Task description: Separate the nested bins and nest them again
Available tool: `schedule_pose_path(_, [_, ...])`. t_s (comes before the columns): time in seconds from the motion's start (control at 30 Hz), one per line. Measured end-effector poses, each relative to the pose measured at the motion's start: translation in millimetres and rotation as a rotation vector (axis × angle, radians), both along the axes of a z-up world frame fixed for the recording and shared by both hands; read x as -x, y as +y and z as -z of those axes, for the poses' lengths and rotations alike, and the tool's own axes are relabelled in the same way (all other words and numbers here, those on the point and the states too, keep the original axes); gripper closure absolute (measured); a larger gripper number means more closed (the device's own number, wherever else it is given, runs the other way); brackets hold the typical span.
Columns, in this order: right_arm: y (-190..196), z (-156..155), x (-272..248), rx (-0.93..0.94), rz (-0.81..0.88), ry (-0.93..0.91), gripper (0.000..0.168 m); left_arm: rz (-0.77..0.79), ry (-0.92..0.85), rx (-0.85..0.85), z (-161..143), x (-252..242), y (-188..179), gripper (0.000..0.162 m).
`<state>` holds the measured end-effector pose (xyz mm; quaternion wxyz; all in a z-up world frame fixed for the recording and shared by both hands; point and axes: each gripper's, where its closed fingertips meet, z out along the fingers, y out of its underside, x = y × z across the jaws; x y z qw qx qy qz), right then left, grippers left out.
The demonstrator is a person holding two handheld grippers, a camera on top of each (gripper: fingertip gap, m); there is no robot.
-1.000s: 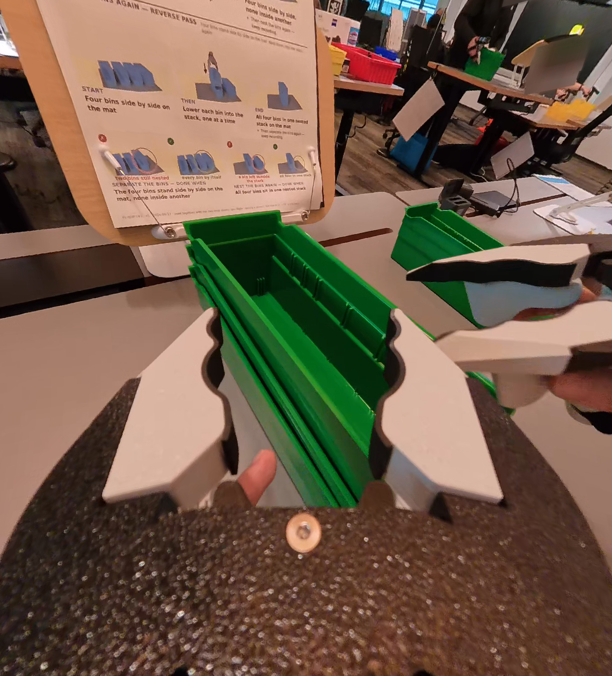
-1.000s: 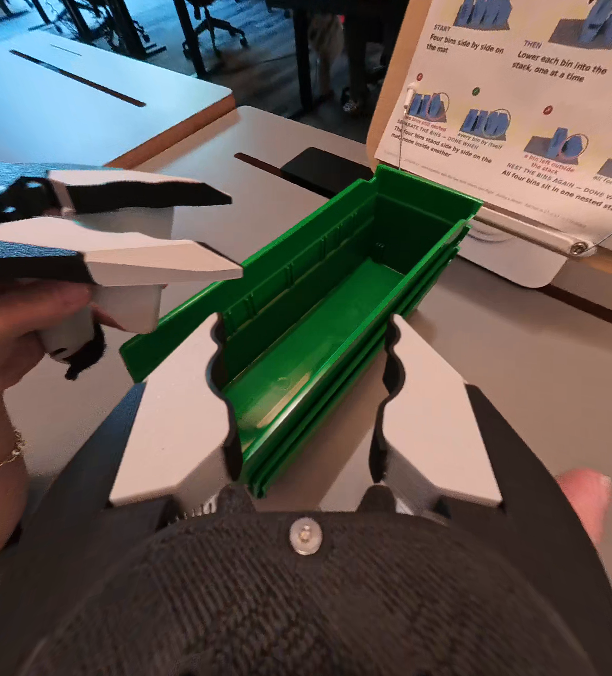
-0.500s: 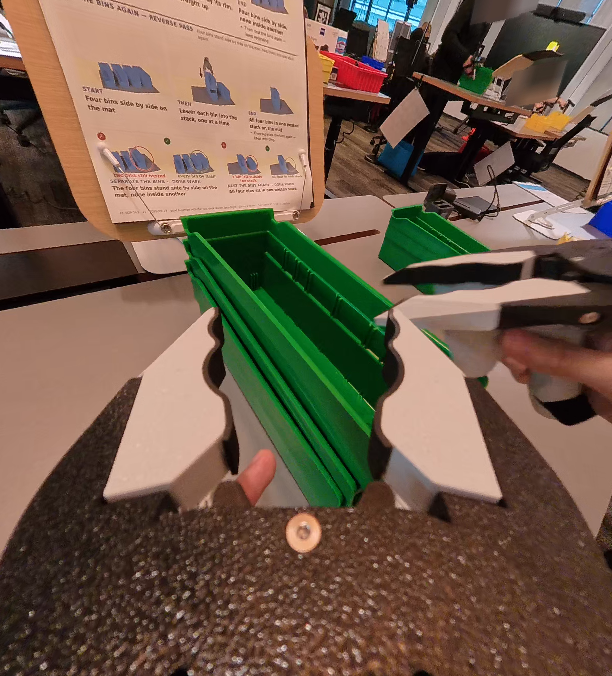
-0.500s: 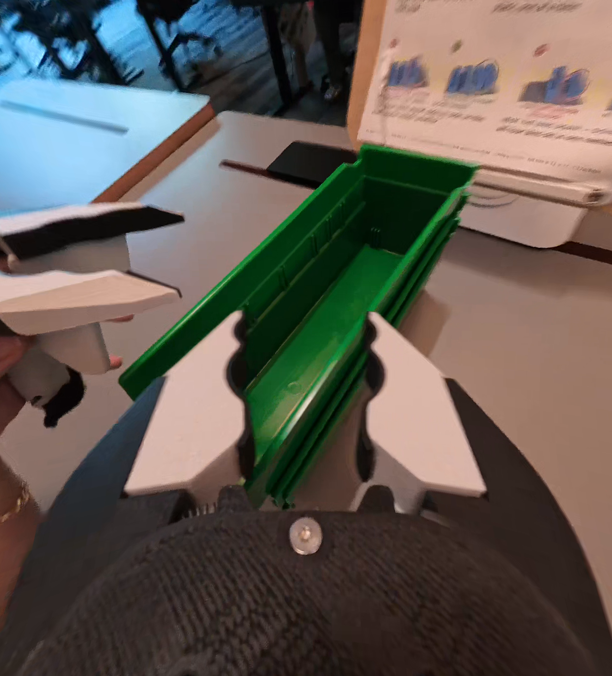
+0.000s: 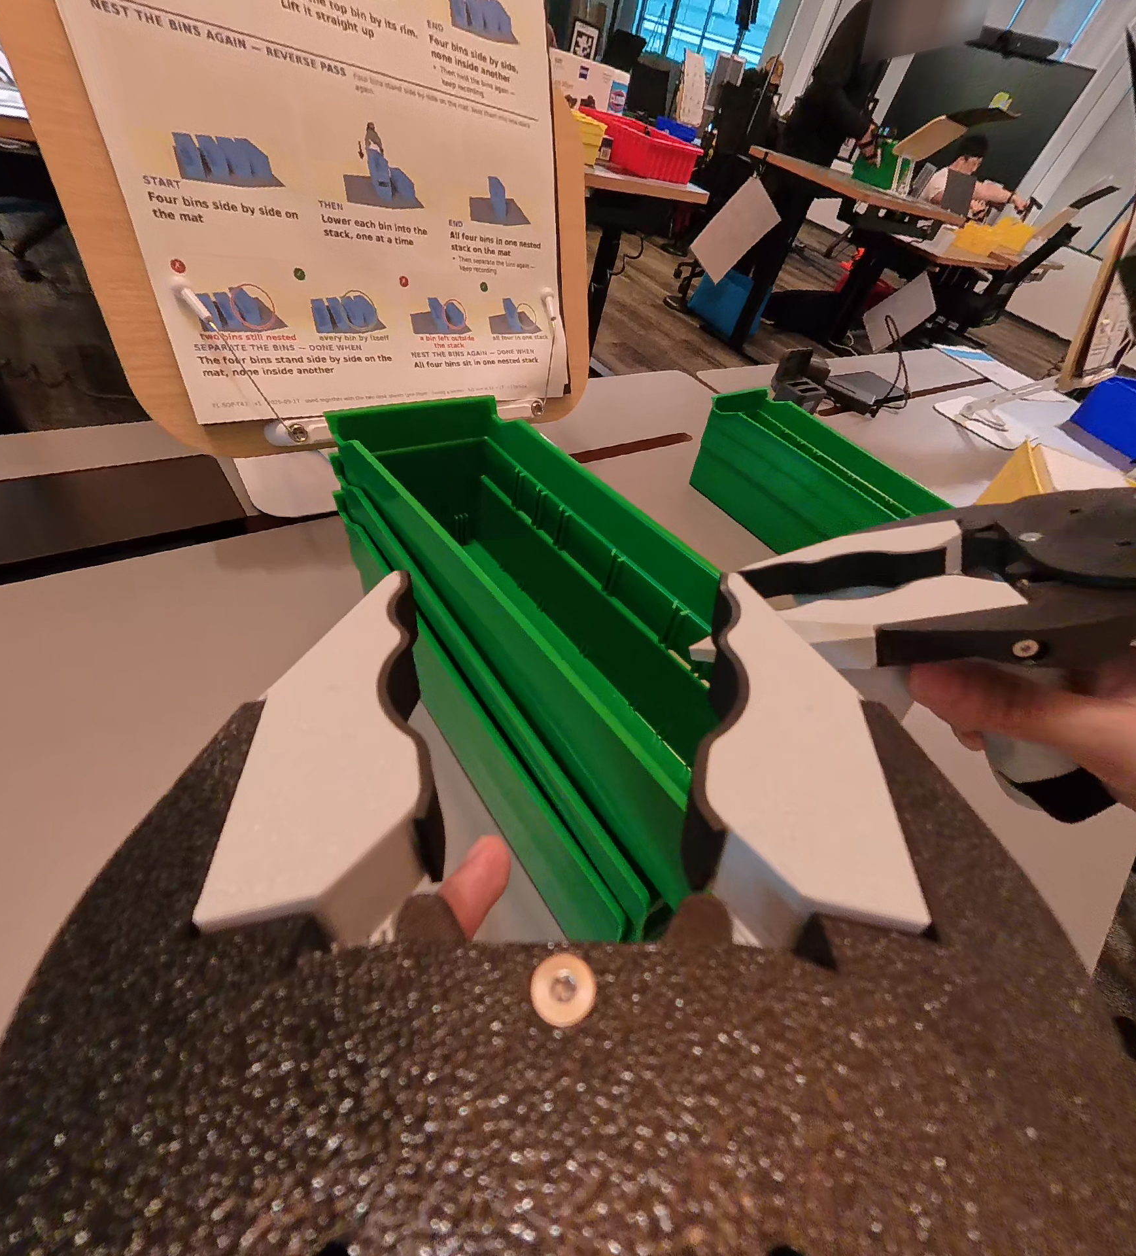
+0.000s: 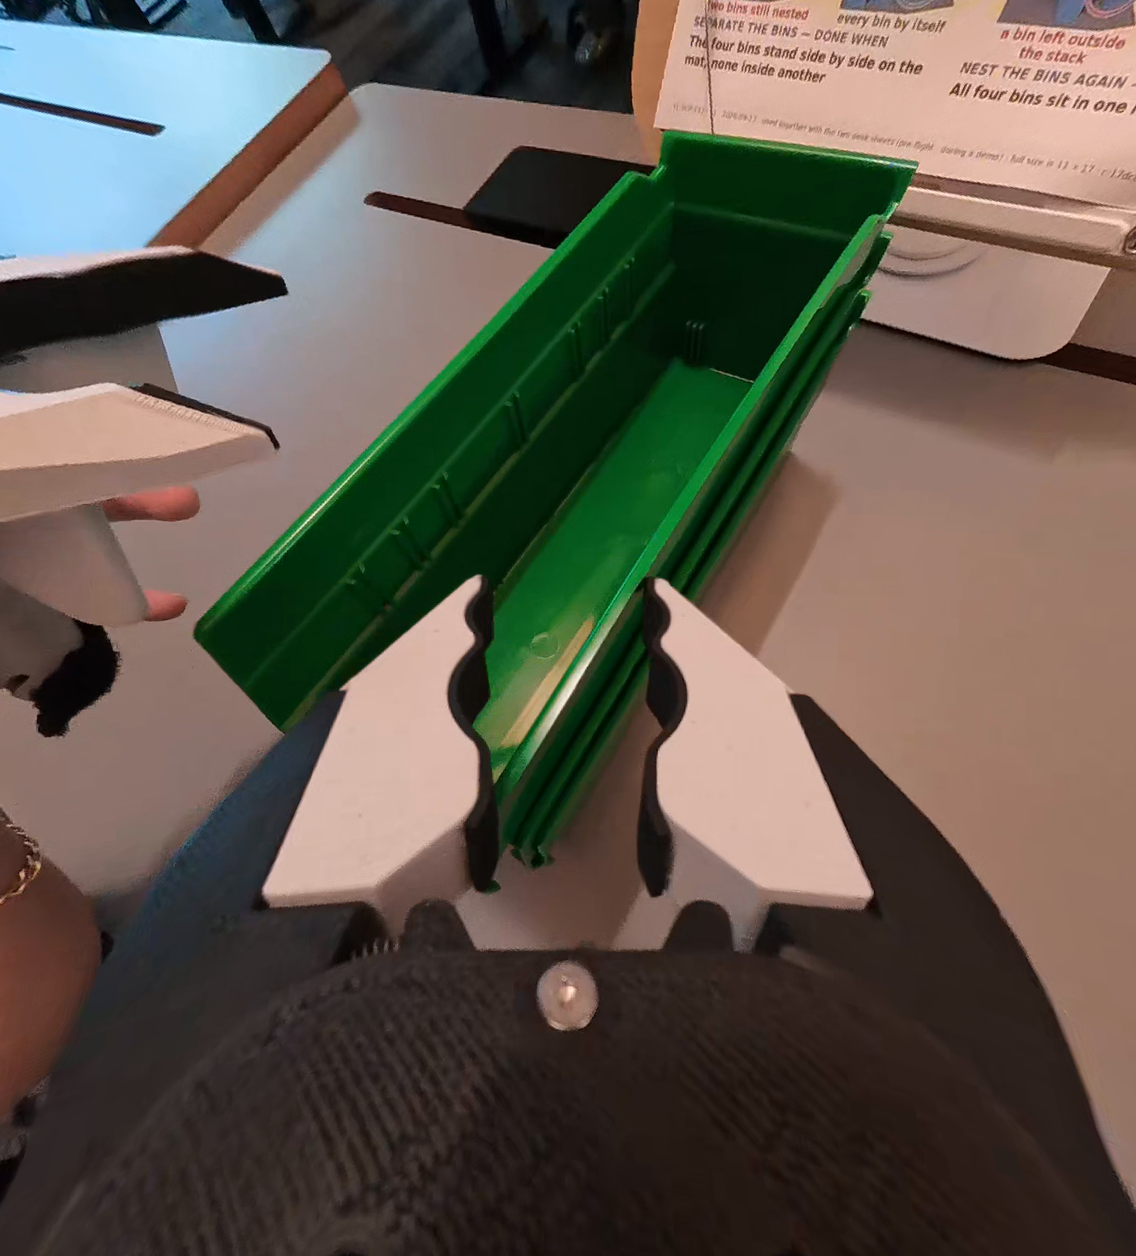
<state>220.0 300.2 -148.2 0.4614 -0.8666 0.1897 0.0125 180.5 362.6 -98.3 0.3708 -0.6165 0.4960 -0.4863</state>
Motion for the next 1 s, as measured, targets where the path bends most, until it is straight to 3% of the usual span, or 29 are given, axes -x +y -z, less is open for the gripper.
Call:
schedule_pose_path(0.17, [-3.3, 4.7, -21.4, 0.061, 0.098, -0.12, 0.15, -0.004, -0.026, 0.01, -6.7, 3.1, 1.9, 0.077])
schedule_pose_path(0.33, [-1.1, 3.7, -32.7, -0.058, 0.165, -0.175, 0.165, -0.005, -0.037, 0.014, -9.5, 4.3, 3.5, 0.077])
schedule_pose_path(0.7, [0.5, -0.5, -37.0, -0.116, 0.189, -0.282, 0.163, 0.007, -0.049, 0.003, -12.1, -6.5, -5.9, 0.078])
schedule_pose_path(0.73, [-0.7, -6.6, -38.8, -0.136, 0.201, -0.297, 0.146, 0.004, -0.055, 0.001, -13.6, -8.0, -7.3, 0.077])
schedule_pose_path(0.77, [-3.8, -13.5, -41.3, -0.158, 0.222, -0.308, 0.118, 0.001, -0.062, 0.0, -15.2, -9.4, -9.0, 0.076])
schedule_pose_path(0.8, [-7.6, -19.3, -42.0, -0.169, 0.227, -0.315, 0.104, -0.001, -0.07, -0.002, -17.4, -10.6, -10.8, 0.076])
schedule_pose_path(0.93, [-39.3, -36.6, -49.5, -0.197, 0.272, -0.373, 0.057, -0.029, -0.096, -0.015, -27.1, -13.7, -16.8, 0.073])
schedule_pose_path(1.0, [-65.1, -37.8, -56.5, -0.195, 0.31, -0.402, 0.051, -0.036, -0.099, -0.02, -31.0, -13.6, -21.7, 0.072])
